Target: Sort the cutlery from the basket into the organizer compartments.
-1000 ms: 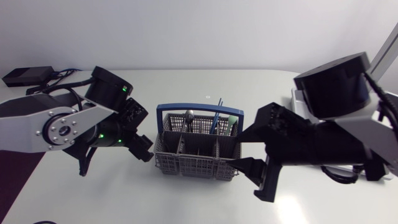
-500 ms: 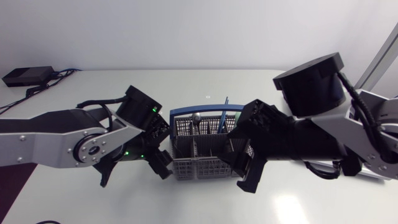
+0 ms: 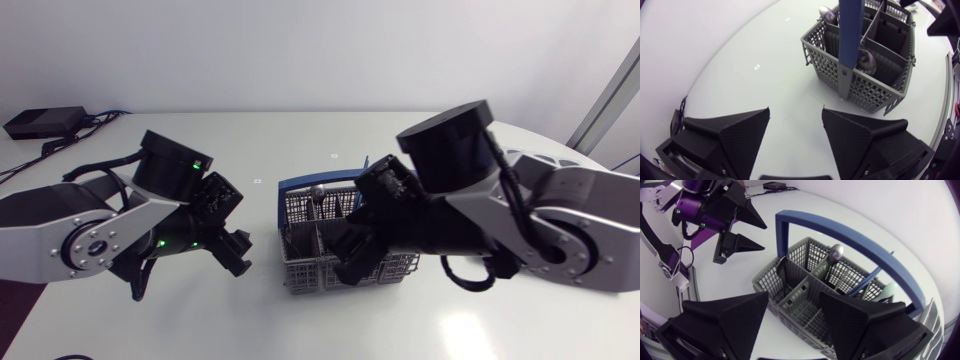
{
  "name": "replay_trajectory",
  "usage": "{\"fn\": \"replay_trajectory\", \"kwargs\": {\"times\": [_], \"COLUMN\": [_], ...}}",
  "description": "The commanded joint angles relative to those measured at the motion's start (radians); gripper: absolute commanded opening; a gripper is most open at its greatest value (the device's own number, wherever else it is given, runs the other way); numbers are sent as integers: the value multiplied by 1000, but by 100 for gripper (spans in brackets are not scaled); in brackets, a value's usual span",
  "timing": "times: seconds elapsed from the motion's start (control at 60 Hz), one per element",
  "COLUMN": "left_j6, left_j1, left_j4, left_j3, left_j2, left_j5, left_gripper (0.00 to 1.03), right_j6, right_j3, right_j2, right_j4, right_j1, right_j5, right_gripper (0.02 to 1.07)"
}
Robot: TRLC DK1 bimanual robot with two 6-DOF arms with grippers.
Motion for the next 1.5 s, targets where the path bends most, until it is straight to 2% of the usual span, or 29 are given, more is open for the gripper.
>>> {"fn": "replay_trajectory", "kwargs": {"times": [0.0, 0.117, 0.217, 0.35, 0.483, 0.633, 0.95, 1.117, 1.183, 1.233, 1.317, 1.4, 1.483], "left_j6": [29, 39, 47, 59, 69, 75, 76, 70, 70, 70, 72, 73, 76], "left_j1": [26, 50, 70, 99, 124, 142, 144, 142, 141, 141, 136, 136, 144], "left_j4": [17, 31, 45, 59, 94, 117, 137, 157, 160, 163, 186, 201, 205], "left_j3": [-34, -41, -46, -61, -87, -100, -107, -109, -109, -112, -124, -133, -136], "left_j2": [-24, -26, -31, -40, -40, -38, -24, -5, -1, 0, 0, -1, -8], "left_j5": [20, 37, 57, 86, 108, 131, 138, 141, 146, 149, 161, 183, 217], "left_gripper": [75, 75, 75, 75, 75, 75, 77, 78, 78, 82, 88, 90, 93], "right_j6": [111, 139, 139, 148, 157, 174, 198, 204, 209, 211, 220, 223, 224], "right_j3": [5, 41, 45, 39, 15, -4, -5, -1, -1, -1, 4, 5, 5], "right_j2": [49, 128, 180, 246, 282, 293, 302, 313, 321, 327, 338, 341, 345], "right_j4": [40, 53, 134, 258, 363, 438, 389, 379, 376, 376, 379, 390, 395], "right_j1": [26, 78, 113, 172, 190, 189, 160, 158, 158, 160, 158, 156, 156], "right_j5": [18, 74, 89, 190, 212, 212, 201, 198, 196, 195, 196, 196, 196], "right_gripper": [82, 87, 87, 87, 87, 78, 75, 61, 61, 60, 50, 44, 43]}}
